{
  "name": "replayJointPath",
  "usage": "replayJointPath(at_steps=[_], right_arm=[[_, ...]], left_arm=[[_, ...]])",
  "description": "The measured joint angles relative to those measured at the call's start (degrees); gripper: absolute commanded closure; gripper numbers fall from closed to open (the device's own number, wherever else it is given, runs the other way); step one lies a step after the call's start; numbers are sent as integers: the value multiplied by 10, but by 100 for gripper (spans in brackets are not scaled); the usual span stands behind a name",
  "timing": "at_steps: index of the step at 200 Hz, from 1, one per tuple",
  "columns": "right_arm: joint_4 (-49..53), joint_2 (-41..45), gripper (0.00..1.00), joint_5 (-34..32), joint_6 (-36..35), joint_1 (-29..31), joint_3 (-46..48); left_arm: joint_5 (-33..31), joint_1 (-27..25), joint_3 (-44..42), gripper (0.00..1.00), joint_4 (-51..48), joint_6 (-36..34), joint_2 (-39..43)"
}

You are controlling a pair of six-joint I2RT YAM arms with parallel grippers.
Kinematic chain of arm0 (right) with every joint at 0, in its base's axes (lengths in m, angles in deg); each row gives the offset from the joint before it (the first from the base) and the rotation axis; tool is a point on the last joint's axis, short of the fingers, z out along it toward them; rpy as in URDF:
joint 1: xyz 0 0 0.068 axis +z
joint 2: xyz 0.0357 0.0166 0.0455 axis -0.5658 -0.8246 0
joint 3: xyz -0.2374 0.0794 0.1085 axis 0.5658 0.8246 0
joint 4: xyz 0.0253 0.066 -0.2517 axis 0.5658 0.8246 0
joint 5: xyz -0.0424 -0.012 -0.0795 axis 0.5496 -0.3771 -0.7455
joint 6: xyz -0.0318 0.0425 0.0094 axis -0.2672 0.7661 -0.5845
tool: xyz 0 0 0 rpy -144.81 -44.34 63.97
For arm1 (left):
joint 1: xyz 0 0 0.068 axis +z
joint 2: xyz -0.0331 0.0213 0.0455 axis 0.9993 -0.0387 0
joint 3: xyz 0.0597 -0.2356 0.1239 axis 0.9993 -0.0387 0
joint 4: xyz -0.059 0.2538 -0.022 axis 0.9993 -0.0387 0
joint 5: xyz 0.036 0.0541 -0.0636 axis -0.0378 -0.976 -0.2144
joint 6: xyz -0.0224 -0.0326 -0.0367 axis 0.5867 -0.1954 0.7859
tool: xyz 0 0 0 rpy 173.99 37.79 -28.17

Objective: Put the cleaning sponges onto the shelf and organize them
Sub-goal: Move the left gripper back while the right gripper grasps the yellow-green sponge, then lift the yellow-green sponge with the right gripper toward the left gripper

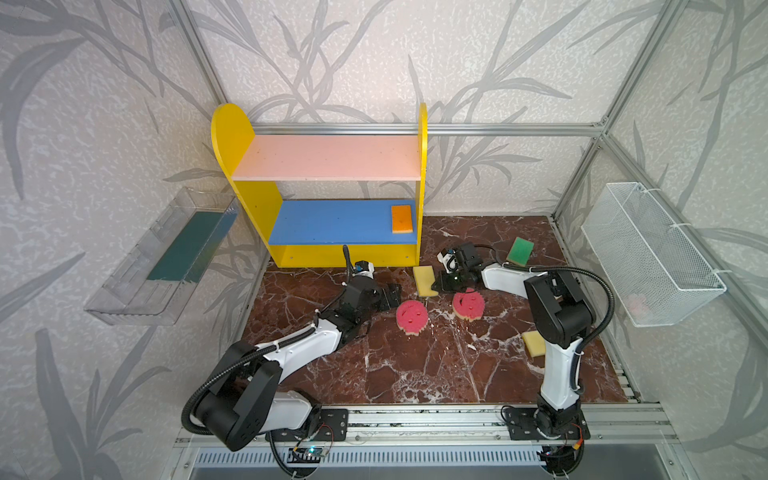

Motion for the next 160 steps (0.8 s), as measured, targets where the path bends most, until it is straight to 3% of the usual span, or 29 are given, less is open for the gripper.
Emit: replayJointPath(at_steps=[43, 84, 160], right_arm=[[-4, 64, 94, 1, 15, 0, 46], [-16, 179, 94, 3, 28, 0, 101], [-32, 295, 94, 17, 60, 0, 125]], left_arm=[[14, 0, 0, 12, 3, 1, 26], [91, -5, -5, 11, 64, 9, 20], [144, -78, 38, 15, 137, 24, -34]])
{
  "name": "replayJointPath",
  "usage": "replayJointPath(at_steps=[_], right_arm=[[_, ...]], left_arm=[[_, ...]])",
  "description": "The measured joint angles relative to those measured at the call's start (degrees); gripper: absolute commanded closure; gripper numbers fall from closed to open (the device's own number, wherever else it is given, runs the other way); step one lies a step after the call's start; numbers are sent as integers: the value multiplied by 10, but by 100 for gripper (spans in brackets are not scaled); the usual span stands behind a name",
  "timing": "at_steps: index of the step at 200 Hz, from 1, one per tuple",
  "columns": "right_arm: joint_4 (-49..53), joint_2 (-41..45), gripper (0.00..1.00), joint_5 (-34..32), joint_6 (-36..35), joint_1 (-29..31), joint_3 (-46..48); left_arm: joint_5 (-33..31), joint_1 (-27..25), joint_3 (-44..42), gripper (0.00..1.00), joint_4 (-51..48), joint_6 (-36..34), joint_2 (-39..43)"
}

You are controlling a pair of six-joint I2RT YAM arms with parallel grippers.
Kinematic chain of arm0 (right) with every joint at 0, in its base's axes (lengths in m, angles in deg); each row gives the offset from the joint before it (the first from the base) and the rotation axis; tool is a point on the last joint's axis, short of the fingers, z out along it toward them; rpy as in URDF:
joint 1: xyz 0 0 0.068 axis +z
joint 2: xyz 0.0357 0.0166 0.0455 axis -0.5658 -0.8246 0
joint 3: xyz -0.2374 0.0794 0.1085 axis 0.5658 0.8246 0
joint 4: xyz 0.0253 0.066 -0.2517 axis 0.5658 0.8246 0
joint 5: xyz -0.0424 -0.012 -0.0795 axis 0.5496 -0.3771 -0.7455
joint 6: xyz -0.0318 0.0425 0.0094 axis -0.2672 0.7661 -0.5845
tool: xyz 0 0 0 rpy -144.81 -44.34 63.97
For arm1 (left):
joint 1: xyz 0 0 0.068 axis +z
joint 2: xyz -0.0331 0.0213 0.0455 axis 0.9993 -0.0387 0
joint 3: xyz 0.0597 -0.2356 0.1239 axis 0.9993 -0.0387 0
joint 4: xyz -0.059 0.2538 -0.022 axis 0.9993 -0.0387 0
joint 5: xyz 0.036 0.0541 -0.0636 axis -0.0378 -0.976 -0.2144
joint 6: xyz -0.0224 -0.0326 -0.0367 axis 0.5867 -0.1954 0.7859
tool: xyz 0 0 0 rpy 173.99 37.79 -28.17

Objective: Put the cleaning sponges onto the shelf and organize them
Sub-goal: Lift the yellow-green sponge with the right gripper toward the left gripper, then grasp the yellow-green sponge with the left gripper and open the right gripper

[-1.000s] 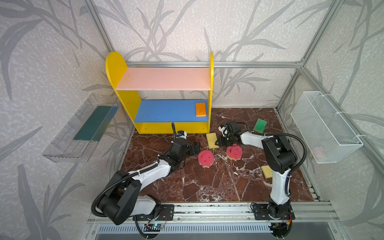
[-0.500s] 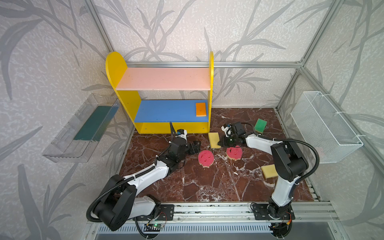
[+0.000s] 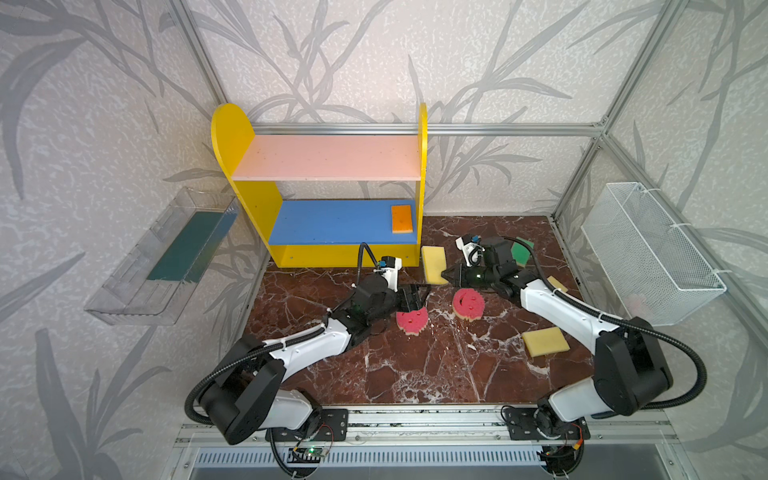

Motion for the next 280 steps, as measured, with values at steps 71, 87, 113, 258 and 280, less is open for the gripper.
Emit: replayJointPath(at_steps=[71, 87, 113, 258, 280], right_arm=[[-14, 38, 93, 35, 22, 0, 6], [-22, 54, 92, 38, 28, 0, 13], [-27, 66, 86, 38, 32, -2, 20], [-27, 167, 28, 33, 35, -53, 45], [-16, 179, 28, 29, 27, -53, 51]], left_arm=[[-20, -14, 49, 54, 27, 9, -28], [-21, -14, 62, 60, 30, 13, -37], [-24, -14, 69, 71, 30, 12, -38], [-247, -16, 299, 78, -357, -197, 136], [-298, -16, 358, 77, -410, -250, 139]])
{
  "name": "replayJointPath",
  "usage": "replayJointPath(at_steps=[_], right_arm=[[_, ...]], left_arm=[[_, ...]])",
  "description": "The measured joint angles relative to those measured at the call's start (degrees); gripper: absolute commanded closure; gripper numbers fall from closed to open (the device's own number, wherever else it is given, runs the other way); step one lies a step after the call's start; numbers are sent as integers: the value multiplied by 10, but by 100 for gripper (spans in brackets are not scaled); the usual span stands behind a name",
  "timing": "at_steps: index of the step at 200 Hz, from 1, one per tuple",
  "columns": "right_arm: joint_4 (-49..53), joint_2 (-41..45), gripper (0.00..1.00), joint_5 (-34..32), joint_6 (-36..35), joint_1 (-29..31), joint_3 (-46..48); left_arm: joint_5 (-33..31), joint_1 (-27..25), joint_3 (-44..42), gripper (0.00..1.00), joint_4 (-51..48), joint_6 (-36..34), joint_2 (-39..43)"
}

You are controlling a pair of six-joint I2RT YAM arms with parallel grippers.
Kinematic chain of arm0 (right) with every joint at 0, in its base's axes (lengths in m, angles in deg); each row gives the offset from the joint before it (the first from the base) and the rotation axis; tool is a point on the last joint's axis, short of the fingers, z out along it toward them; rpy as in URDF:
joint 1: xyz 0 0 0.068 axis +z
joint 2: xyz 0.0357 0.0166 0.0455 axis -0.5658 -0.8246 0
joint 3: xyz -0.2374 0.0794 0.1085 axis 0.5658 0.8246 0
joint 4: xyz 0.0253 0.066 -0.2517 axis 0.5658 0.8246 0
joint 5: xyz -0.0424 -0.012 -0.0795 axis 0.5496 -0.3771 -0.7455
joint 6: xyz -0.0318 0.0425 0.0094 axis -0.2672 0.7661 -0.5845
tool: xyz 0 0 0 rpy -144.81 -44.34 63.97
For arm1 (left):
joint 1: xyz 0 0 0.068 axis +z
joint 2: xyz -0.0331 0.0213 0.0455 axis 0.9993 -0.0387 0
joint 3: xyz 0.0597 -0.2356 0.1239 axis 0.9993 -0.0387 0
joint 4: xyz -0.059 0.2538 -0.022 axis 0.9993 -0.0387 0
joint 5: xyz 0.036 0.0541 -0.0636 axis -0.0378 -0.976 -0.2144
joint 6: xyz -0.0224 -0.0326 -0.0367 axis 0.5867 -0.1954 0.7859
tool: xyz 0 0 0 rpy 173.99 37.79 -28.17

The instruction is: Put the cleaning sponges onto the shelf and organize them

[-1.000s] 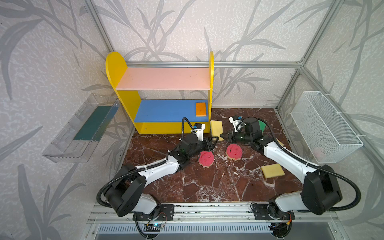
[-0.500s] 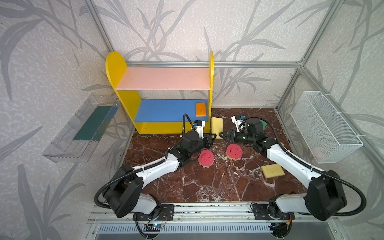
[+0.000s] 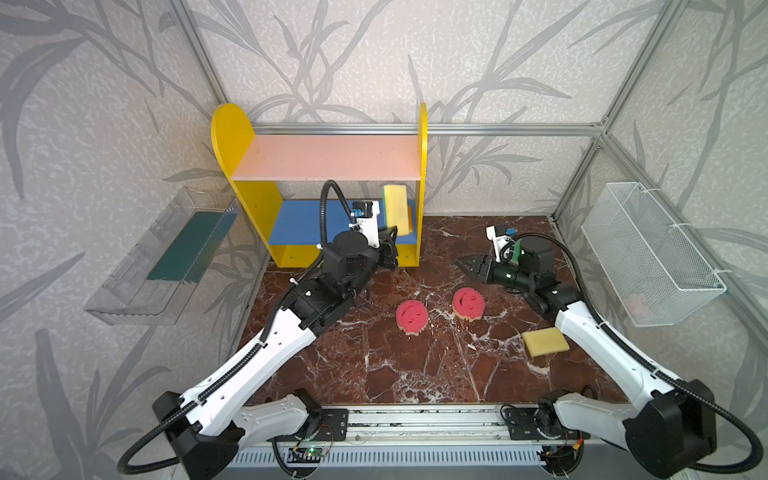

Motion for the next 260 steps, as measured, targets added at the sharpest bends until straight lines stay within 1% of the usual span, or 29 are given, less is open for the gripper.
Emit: replayJointPath(at_steps=[27, 53, 65, 81, 100, 114, 121, 126, 140, 158, 170, 196, 231, 260], right_arm=[[12, 7, 28, -4, -10, 0, 2], [20, 10, 28, -7, -18, 0, 3], [23, 10, 28, -8, -21, 0, 5], [26, 10, 26, -12, -26, 0, 8], [20, 9, 24, -14, -21, -3, 17], [-2, 3, 22, 2, -1, -12, 29], [-17, -4, 19, 14, 13, -18, 35], [-28, -12, 15, 24, 23, -23, 37], [-47, -33, 8, 45, 48, -32, 39], [-64, -49, 6, 69, 74, -39, 38], [-72, -59, 6, 82, 92, -41, 33], [-107, -94, 6, 119, 142, -53, 16], [-129, -138, 6, 162, 193, -80, -24], [-150, -171, 6, 202, 225, -83, -66]], left_arm=[[-60, 0, 80, 75, -53, -72, -22], [-110, 0, 181, 75, -97, -147, -78], [-133, 0, 202, 75, -108, -179, -98], [-167, -2, 203, 75, -121, -214, -110], [-202, -10, 172, 75, -125, -249, -111], [-221, -27, 122, 75, -116, -270, -102], [-233, -40, 93, 75, -112, -283, -100], [-241, -51, 68, 75, -106, -291, -99], [-256, -73, 14, 75, -89, -308, -101], [-270, -99, -65, 75, -49, -330, -104], [-273, -110, -102, 75, -25, -343, -106], [-256, -121, -162, 74, 41, -365, -106], [-196, -121, -193, 73, 112, -390, -96], [-164, -121, -212, 73, 171, -419, -103]])
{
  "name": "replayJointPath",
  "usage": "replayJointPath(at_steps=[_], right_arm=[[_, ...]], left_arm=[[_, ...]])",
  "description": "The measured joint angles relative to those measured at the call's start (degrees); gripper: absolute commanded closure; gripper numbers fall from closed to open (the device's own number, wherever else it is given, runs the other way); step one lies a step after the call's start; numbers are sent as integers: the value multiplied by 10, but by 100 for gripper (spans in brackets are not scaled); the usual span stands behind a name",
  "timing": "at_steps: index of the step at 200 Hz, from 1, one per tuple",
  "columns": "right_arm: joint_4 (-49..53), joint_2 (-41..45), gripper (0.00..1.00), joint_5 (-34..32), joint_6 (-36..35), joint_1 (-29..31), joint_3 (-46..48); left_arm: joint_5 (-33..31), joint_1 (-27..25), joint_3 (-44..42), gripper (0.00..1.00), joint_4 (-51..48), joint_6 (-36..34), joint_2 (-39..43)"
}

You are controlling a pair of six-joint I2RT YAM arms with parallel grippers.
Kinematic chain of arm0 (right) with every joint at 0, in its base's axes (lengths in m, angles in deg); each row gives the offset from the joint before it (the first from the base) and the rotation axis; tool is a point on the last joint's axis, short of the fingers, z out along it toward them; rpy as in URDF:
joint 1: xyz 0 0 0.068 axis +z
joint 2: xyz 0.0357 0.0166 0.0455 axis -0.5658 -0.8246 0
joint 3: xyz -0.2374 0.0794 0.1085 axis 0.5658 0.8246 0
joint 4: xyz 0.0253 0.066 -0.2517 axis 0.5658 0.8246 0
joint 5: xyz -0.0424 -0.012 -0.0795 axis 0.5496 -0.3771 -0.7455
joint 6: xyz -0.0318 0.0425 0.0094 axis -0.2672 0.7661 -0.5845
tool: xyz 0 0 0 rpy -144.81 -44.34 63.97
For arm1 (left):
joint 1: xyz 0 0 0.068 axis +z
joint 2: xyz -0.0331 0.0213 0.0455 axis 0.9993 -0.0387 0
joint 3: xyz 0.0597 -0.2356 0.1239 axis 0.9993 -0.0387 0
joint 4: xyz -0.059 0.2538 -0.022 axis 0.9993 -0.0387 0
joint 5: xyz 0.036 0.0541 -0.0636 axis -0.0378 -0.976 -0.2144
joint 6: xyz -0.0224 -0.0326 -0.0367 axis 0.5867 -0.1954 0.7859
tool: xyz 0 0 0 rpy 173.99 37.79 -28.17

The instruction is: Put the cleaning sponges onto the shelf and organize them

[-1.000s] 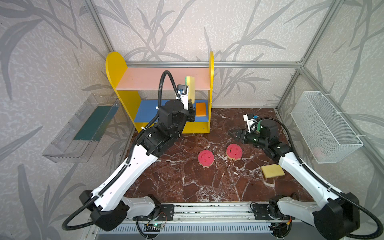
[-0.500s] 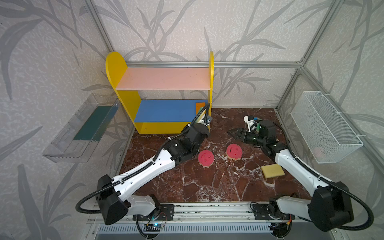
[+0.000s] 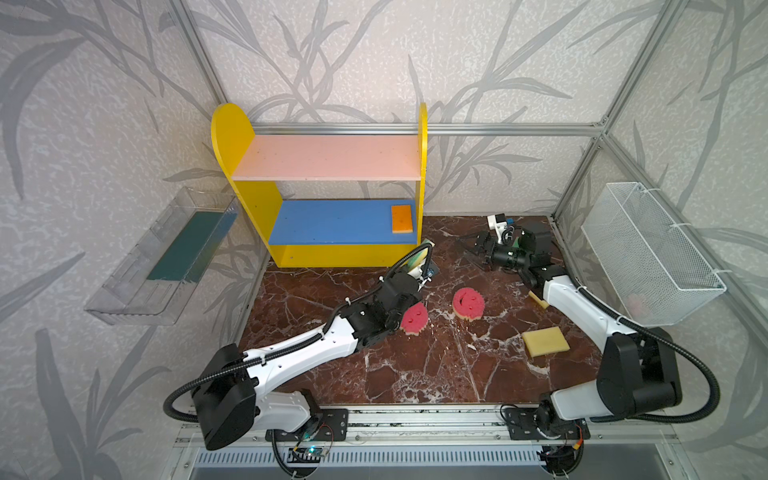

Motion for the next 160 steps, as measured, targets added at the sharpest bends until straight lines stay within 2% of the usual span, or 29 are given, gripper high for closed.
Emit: replayJointPath(at_steps=[51, 96, 160], right_arm=[[-23, -42, 6, 29, 38, 6, -38], [25, -70, 6, 33, 9, 26, -101], [65, -105, 24, 29, -17, 32, -117]], left_arm=[[11, 0, -10, 73, 87, -42, -57], [13, 1, 5, 73, 115, -86, -101], [8, 9, 26, 73, 143, -143, -123]])
